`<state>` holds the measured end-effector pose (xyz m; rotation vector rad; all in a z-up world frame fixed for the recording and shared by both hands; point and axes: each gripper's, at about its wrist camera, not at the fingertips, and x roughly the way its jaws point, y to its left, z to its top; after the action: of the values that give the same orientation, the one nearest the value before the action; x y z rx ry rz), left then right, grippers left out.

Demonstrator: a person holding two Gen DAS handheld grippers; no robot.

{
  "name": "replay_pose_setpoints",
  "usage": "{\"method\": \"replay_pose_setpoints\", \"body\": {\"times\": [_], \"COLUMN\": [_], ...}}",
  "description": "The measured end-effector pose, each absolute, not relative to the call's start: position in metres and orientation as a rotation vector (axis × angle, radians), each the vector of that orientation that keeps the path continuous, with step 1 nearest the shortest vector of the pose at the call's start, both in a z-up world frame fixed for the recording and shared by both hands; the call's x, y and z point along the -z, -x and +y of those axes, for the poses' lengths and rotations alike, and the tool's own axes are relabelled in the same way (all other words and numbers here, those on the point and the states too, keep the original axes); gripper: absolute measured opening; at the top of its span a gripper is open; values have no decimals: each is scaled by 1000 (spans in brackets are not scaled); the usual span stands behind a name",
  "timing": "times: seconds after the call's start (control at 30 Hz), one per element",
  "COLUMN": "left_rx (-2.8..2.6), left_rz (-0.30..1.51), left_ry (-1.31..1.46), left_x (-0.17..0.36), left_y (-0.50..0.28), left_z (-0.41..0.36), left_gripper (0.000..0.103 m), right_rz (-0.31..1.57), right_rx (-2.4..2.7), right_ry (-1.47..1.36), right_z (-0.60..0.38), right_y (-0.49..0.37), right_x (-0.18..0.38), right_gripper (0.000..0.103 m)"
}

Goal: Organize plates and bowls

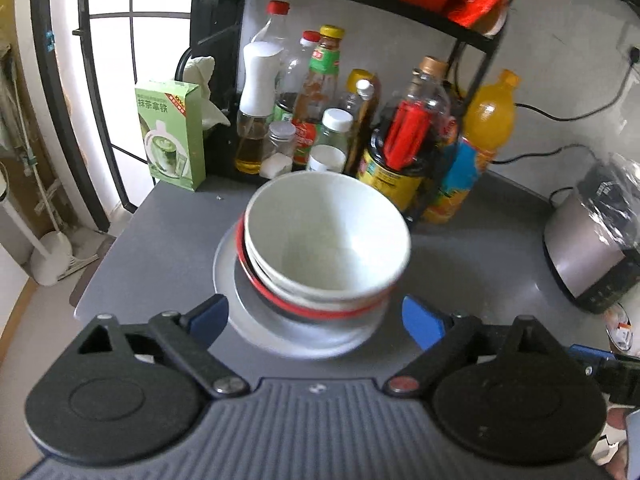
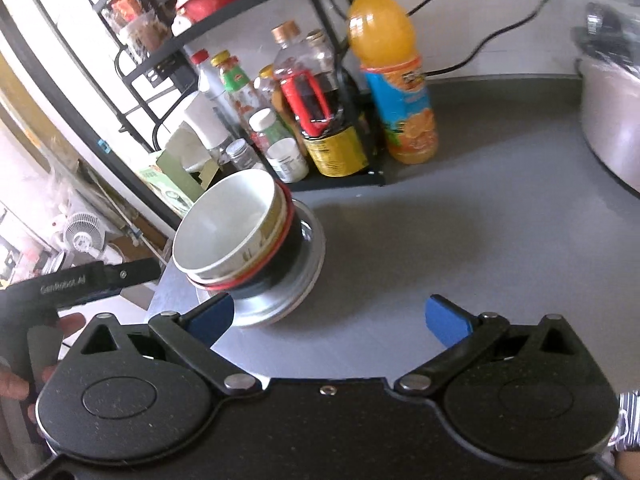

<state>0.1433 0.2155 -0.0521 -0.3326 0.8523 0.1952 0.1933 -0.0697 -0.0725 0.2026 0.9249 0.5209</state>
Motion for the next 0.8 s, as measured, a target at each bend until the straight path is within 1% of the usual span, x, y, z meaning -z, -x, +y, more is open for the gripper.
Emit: {"method": "replay_pose_setpoints", "body": {"times": [0.2,0.27,0.37,0.57,0.8], "left_rx": [-190,-188,-183,-166,-130], "left_rz": [824,809,792,769,749], "left_ry": [339,335,304,295,314], "left_x": [32,23,11,0,-2], "left_y": [-107,-96,-83,-63,-40], "left_z": [179,169,158,155,170], "left_gripper": [95,100,103,103,103], "right_rz": [860,853,839,817,793], "right_rx": [-511,-513,-524,-491,-421], "right_ry": [-209,-209,-215,-216,-196], "right_z": [-101,-106,-113,-122,-112], "right_y": [-159,-152,-141,-119,-98], "right_x": [60,55,46,36,25], "right_gripper": [103,103,103,103,103]}}
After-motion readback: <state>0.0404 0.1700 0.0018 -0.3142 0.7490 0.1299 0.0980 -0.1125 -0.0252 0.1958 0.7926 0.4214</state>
